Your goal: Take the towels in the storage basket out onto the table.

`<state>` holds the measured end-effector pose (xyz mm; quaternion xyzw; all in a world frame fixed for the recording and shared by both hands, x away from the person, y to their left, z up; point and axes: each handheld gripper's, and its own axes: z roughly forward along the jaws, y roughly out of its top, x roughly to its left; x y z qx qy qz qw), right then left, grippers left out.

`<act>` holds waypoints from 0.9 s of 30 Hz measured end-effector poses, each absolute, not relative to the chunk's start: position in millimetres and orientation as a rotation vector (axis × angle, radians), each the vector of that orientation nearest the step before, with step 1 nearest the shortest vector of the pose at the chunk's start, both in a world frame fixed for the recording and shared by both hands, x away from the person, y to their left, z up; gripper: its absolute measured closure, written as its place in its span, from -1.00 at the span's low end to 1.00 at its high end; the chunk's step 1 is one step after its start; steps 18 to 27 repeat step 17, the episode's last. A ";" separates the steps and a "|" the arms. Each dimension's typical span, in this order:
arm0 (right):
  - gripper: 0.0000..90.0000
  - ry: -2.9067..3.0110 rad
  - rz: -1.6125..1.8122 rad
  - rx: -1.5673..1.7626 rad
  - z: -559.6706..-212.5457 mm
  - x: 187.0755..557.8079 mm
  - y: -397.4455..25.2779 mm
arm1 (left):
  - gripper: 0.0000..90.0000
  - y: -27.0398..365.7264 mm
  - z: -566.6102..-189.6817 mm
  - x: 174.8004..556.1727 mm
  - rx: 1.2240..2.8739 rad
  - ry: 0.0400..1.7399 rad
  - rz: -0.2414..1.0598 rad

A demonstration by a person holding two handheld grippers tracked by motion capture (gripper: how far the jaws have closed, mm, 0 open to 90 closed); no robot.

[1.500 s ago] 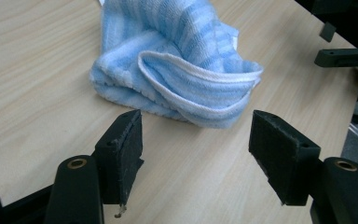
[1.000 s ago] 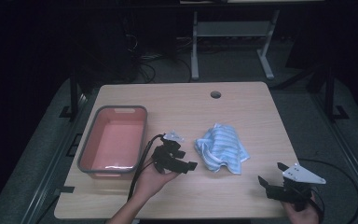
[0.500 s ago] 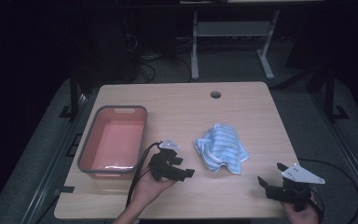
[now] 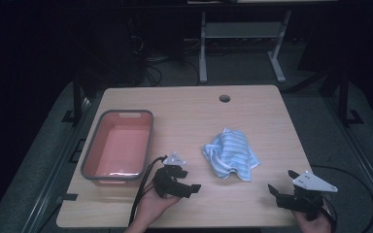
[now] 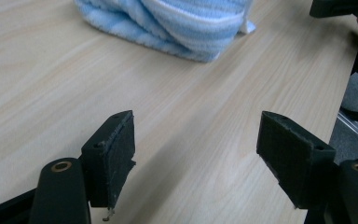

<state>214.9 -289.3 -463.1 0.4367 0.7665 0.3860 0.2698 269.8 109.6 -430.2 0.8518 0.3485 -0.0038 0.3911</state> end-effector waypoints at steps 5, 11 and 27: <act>-0.68 2.065 1.042 1.178 -462.4 213.4 -289.2 | -0.40 113.7 -437.3 264.2 2.158 0.894 -0.012; -0.68 2.057 1.063 1.174 -460.7 210.5 -287.9 | -0.40 112.3 -441.2 261.5 2.188 0.872 0.026; -0.68 2.075 1.071 1.156 -462.9 211.8 -286.2 | -0.40 110.9 -446.3 263.5 2.151 0.875 -0.005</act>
